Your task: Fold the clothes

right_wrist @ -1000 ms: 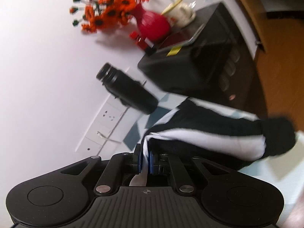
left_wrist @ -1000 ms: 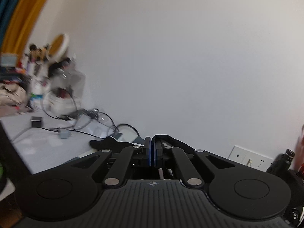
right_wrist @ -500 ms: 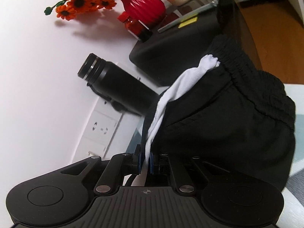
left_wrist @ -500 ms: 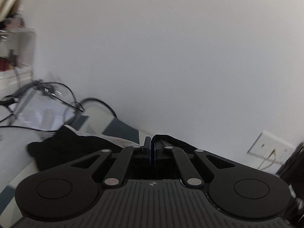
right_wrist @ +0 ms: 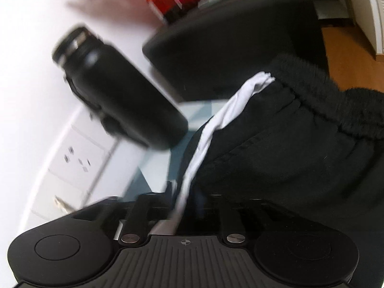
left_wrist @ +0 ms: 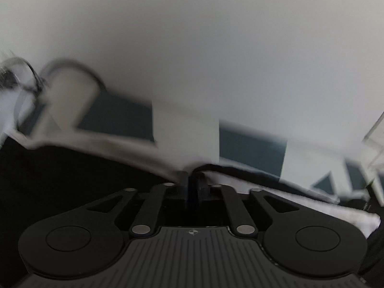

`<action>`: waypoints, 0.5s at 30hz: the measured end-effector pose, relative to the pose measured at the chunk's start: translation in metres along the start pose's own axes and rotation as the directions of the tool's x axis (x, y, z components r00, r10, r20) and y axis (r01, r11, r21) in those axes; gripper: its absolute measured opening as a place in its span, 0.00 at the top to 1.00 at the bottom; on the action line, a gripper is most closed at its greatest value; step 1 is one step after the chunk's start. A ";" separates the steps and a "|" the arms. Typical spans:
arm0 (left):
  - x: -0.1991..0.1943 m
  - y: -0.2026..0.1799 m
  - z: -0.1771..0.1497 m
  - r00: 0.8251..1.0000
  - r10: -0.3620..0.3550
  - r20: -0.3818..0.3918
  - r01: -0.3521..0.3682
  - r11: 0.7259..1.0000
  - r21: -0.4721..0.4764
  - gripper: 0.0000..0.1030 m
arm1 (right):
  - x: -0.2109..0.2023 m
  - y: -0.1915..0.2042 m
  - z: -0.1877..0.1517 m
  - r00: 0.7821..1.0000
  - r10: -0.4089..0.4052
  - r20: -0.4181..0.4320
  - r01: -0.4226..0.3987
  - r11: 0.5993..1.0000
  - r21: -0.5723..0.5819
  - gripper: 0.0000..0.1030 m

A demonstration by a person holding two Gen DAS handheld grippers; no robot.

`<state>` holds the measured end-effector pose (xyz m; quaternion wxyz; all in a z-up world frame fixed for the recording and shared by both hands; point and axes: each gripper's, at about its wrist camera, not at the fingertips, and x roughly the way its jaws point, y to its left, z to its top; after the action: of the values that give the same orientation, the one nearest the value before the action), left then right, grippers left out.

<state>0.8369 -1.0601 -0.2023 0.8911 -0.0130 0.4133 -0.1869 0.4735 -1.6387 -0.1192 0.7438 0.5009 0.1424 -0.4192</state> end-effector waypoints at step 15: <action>-0.170 0.071 -0.052 0.958 -0.278 -0.076 0.265 0.953 -0.150 0.06 | -0.164 -0.034 -0.108 0.953 0.215 -0.211 -0.236 0.969 -0.079 0.18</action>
<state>0.7209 -0.9290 -0.1249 0.8330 -0.1224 0.4619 -0.2791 0.3699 -1.4717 -0.0866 0.7935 0.5145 0.1802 -0.2707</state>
